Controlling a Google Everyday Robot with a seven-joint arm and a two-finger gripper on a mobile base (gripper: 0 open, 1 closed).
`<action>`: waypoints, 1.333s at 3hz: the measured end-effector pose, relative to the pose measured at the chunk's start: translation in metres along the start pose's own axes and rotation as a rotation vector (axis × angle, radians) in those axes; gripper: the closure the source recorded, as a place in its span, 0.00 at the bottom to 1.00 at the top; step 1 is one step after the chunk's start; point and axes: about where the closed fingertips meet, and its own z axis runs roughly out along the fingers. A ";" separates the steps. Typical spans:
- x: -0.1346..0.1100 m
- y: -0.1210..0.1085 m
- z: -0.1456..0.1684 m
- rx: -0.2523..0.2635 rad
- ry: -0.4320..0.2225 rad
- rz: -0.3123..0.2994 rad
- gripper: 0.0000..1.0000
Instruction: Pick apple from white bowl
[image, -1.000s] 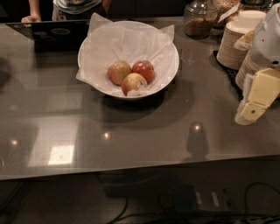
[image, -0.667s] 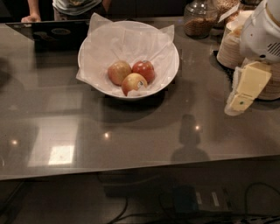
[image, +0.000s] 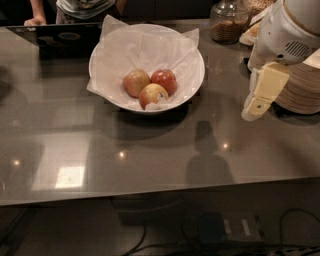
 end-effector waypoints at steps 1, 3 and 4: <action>-0.012 -0.010 0.014 0.007 -0.044 -0.026 0.00; -0.038 -0.030 0.039 0.020 -0.107 -0.090 0.00; -0.037 -0.030 0.041 0.034 -0.130 -0.068 0.00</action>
Offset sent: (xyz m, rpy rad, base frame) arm 0.0795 0.0730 -0.0245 0.1133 -0.1087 0.1945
